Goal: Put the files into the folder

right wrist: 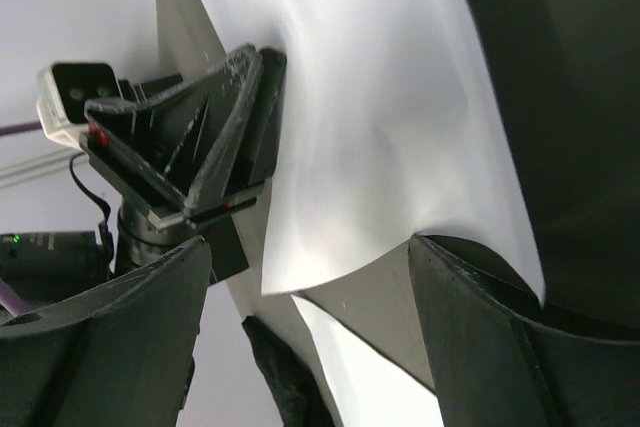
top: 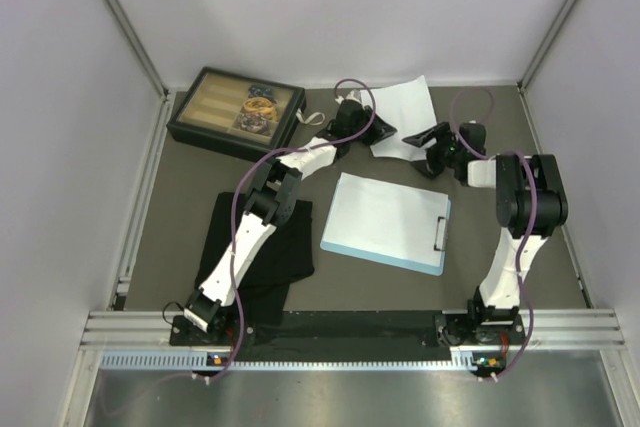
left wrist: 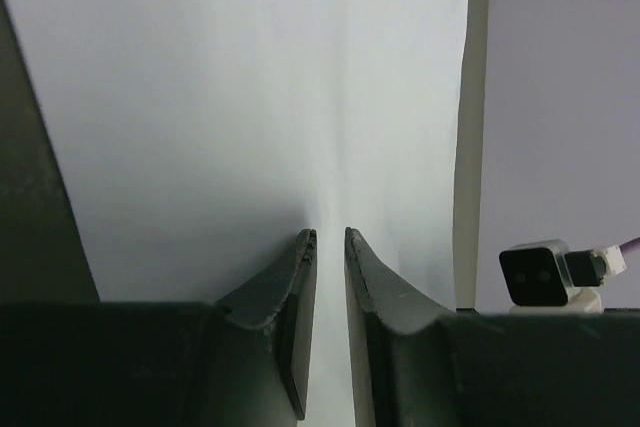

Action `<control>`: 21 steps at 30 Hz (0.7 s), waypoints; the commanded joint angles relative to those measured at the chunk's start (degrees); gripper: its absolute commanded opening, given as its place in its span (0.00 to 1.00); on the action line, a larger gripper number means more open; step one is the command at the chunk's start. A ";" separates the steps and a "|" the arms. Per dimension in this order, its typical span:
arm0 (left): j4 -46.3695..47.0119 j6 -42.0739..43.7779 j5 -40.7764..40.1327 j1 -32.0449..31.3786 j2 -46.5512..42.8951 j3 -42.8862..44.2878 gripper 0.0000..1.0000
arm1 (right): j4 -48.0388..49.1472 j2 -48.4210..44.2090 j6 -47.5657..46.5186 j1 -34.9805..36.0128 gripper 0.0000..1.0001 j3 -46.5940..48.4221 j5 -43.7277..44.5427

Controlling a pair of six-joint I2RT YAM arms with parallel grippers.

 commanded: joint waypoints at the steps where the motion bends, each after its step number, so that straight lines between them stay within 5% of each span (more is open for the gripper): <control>1: -5.35 1.08 -0.01 -0.43 0.70 -2.17 0.24 | -2.12 -1.59 -0.92 2.87 0.80 -3.07 2.96; 8: -6.23 1.70 -0.37 -0.43 0.62 -2.43 0.24 | -5.44 -1.68 -3.98 1.64 0.80 -0.36 4.71; 21: -4.65 2.04 -0.45 -1.92 -1.75 -7.44 0.22 | -27.68 -4.39 -27.42 -3.64 0.84 13.10 11.21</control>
